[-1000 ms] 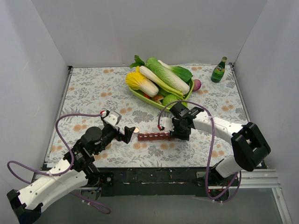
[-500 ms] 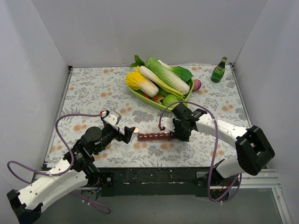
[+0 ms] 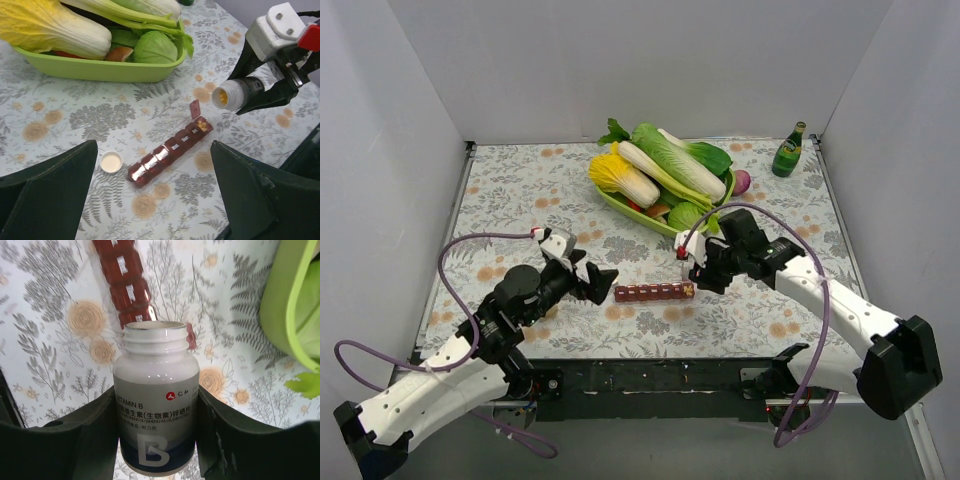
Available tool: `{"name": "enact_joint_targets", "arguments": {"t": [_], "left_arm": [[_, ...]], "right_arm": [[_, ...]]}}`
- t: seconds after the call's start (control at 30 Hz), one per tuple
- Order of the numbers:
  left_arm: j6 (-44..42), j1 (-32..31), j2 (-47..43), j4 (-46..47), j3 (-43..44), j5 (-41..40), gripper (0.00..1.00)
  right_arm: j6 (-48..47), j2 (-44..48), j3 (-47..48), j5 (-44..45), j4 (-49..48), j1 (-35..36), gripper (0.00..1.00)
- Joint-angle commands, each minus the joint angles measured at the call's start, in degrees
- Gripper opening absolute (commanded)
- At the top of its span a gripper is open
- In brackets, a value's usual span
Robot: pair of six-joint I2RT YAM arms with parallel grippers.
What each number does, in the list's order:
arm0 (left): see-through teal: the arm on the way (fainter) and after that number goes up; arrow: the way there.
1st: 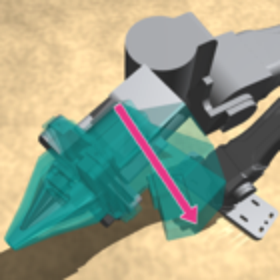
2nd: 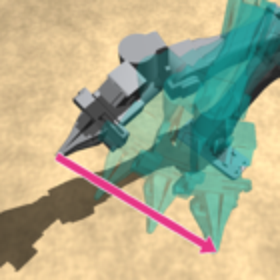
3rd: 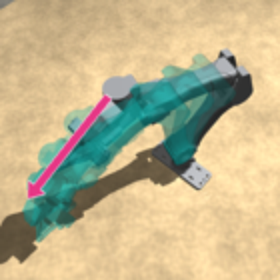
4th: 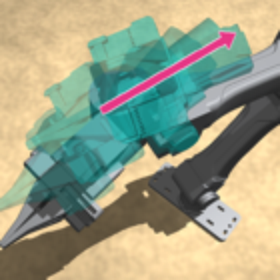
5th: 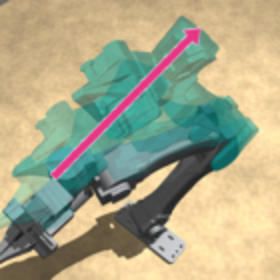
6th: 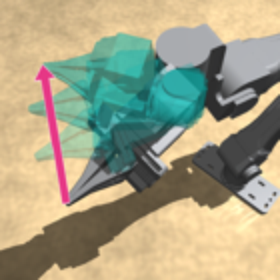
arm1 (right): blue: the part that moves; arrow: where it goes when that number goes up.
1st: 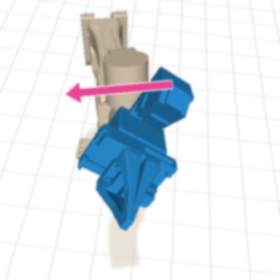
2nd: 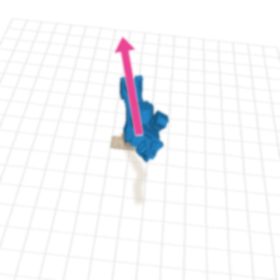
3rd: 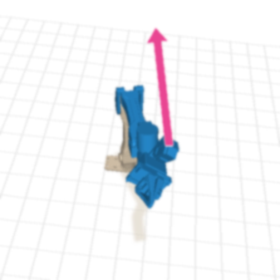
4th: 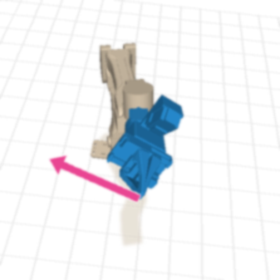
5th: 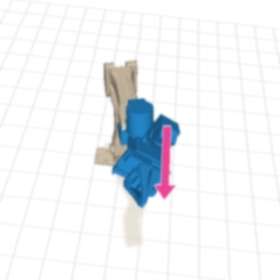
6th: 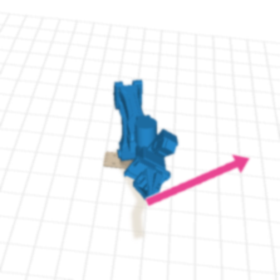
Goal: Sort the pills into containers
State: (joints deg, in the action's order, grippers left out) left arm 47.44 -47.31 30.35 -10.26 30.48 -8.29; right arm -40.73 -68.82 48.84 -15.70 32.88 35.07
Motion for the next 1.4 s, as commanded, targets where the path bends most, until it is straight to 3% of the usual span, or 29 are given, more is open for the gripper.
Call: {"name": "enact_joint_targets", "arguments": {"t": [0.0, 0.13, 0.27, 0.47, 0.53, 0.7, 0.87, 1.2, 1.37], "left_arm": [[13.36, 0.29, 4.88, -0.19, 5.54, 3.37, 0.98], [29.94, 0.29, 14.62, -5.1, 9.41, 4.17, 0.98], [39.72, 1.77, 21.4, -13.37, 13.72, -0.66, 0.98], [43.88, 13.55, 22.83, -14.0, 11.19, 8.11, 0.98], [43.62, 16.36, 24.14, -13.73, 10.74, 11.45, 0.97], [40.72, 17.43, 33.34, -15.4, 13.55, 13.65, 0.9], [37.38, 17.87, 42.15, -17.86, 16.1, 11.2, 0.8], [29.73, 17.78, 53.23, -21.72, 23.04, 4.17, 0.69], [27.44, 17.69, 56.57, -22.87, 24.1, 3.55, 0.49]], "right_arm": [[1.88, 4.65, 0.38, -13.81, -6.68, -1.66, 0.01], [4.86, 8.08, 1.69, -24.88, -13.44, -3.6, 0.01], [12.5, 7.91, 2.75, -42.16, -22.39, -7.98, 0.01], [26.73, 8.08, 1.27, -56.17, -37.77, -8.79, 0.01], [30.52, 8.0, 0.65, -56.63, -44.82, -8.79, 0.01], [28.52, 8.52, 1.7, -51.19, -43.18, -8.79, 0.01], [27.2, 10.8, -1.9, -49.86, -42.64, -8.88, 0.01], [26.67, 11.16, -3.58, -49.77, -41.67, -10.55, 0.01], [27.11, 11.07, -4.28, -49.95, -41.85, -11.77, 0.01]]}}
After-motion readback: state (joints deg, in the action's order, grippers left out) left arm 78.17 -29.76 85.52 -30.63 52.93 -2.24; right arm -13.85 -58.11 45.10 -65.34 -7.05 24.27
